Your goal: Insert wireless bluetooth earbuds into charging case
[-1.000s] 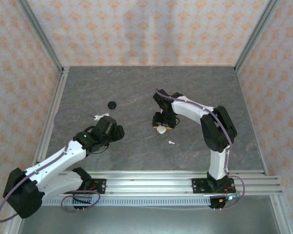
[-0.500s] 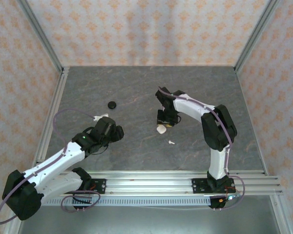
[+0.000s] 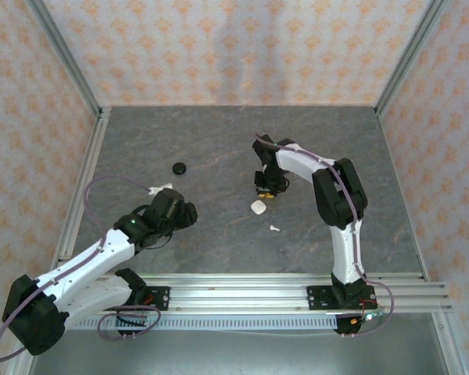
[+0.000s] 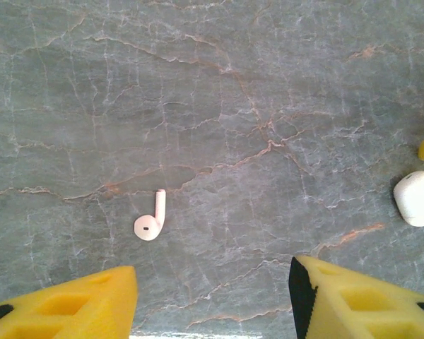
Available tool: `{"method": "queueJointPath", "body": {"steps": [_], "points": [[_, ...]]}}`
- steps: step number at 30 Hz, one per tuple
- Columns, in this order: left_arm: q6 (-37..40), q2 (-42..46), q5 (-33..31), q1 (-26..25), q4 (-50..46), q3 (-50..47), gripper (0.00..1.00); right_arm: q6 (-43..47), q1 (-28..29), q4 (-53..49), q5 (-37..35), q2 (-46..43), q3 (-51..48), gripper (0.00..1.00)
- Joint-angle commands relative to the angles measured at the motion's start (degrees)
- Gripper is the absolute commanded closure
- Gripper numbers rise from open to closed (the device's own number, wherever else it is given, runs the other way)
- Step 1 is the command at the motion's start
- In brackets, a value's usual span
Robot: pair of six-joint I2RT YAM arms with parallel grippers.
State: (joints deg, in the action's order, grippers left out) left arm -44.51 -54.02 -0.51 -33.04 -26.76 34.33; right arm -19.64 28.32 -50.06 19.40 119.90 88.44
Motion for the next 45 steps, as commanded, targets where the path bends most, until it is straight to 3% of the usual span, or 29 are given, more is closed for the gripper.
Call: {"method": "queueJointPath", "body": {"steps": [1,25,35,39,45], "points": [[0.7,1.4,-1.9,-0.5,-1.6,-1.1,0.41,1.0,2.0,-2.2,2.0,1.0,-0.3,0.81],[0.0,3.5,-1.9,-0.5,-1.9,-2.2,0.41,0.4,7.9,-2.5,-1.7,-7.1,-4.5,0.81],[1.1,2.4,-0.2,-0.6,0.6,-2.2,0.41,0.1,8.7,-1.3,-0.8,-12.1,-4.0,0.71],[10.1,-2.0,10.1,-0.7,9.8,-0.1,0.41,-3.8,8.5,0.7,-0.9,-16.2,-7.8,0.66],[34.5,-13.2,17.9,-5.2,8.2,12.2,0.37,-9.0,5.0,4.6,3.2,-21.7,-17.5,0.56]]}}
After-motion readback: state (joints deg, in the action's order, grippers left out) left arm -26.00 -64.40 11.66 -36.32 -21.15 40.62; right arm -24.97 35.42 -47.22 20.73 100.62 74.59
